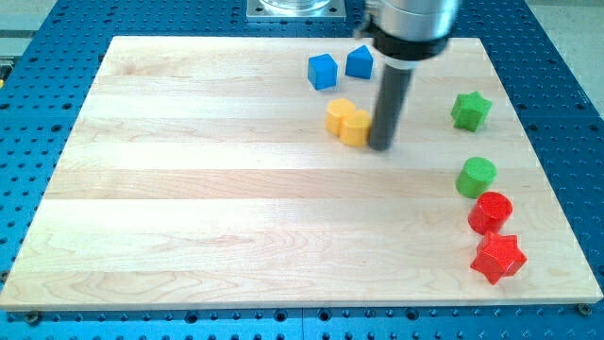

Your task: Move the green star bottom right side of the yellow heart

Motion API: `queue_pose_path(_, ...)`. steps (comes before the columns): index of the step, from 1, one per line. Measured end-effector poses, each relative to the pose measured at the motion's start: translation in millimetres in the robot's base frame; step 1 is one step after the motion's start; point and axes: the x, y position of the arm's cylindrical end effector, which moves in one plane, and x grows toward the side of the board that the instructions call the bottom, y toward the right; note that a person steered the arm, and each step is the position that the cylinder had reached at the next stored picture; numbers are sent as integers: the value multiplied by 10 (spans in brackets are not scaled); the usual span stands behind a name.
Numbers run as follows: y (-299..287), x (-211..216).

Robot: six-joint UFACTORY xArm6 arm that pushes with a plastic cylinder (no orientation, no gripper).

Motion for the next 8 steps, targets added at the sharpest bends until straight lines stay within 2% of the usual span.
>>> queue_pose_path(1, -513, -228)
queue_pose_path(2, -106, -437)
queue_pose_path(4, 1539, -911)
queue_pose_path(5, 1937, -580)
queue_pose_path(6, 962, -99)
queue_pose_path(7, -38, -26)
queue_pose_path(8, 422, -7)
